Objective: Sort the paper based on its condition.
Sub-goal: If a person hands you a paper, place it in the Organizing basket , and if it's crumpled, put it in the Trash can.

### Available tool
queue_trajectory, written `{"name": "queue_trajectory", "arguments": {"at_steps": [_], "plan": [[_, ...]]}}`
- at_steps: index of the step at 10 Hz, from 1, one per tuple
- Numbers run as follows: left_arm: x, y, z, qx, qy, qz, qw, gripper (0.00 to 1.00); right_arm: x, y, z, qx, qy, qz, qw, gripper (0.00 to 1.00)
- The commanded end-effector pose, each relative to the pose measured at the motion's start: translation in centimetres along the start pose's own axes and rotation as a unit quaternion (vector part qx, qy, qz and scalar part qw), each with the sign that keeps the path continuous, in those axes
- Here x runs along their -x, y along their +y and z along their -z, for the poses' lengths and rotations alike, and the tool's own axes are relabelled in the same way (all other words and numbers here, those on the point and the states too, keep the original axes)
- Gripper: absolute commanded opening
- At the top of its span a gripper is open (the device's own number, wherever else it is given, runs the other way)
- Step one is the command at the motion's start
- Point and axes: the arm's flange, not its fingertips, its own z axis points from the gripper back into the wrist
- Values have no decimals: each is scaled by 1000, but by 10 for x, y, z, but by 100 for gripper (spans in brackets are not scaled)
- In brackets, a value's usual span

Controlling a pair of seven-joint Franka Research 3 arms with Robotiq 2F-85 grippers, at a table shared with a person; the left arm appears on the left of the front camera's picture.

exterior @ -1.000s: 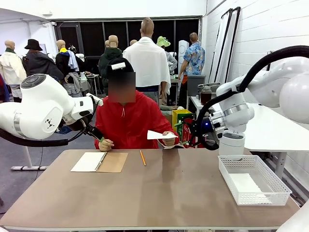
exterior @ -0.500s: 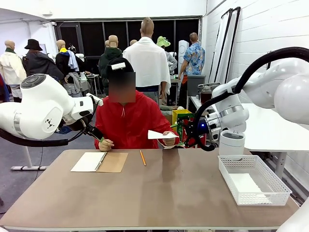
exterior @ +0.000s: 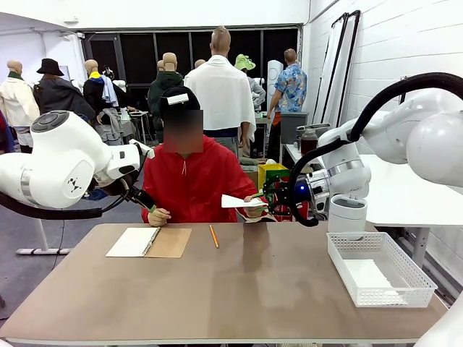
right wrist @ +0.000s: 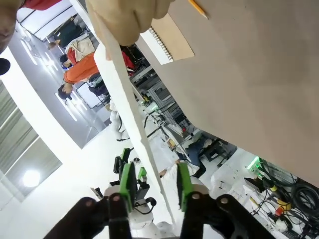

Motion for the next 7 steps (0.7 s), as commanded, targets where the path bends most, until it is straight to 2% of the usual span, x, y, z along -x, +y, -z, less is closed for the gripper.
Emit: {"name": "queue_trajectory", "arguments": {"at_steps": [1, 5, 7], "plan": [[0, 0, 0, 0, -2, 1, 1000, 100, -5, 7, 2, -14, -1, 13, 1000, 1], [0, 0, 0, 0, -2, 1, 1000, 100, -10, 7, 4, -1, 10, 34, 999, 0], [0, 0, 0, 0, -2, 1, 1000, 100, -4, 13, 4, 5, 18, 23, 1000, 0]]}}
